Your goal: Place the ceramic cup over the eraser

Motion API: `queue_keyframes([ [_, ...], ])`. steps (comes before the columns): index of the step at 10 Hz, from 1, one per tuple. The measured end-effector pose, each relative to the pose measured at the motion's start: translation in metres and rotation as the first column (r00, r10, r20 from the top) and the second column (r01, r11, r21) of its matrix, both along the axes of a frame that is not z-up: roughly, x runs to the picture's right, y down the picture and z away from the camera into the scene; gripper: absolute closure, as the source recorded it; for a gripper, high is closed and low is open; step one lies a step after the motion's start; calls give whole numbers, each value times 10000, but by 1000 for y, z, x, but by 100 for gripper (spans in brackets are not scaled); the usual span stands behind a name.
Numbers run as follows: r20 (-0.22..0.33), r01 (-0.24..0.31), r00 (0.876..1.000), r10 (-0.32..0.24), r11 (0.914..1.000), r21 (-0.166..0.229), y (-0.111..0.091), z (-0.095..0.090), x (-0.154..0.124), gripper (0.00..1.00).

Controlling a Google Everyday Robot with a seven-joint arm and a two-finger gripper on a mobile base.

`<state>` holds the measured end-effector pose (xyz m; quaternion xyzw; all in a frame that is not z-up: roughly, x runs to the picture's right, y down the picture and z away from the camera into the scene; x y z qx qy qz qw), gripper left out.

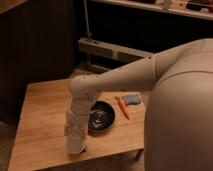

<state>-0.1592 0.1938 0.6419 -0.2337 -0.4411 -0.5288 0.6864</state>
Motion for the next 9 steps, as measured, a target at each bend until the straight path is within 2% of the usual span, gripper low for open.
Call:
queue_keyframes([
  [1,193,-102,9998,101,9999,78,0,5,-2,29],
  [3,616,-201,9979,189,9996,188,2,8,-13,20],
  [9,626,-269,9977,254,9994,227,4,5,-9,20],
])
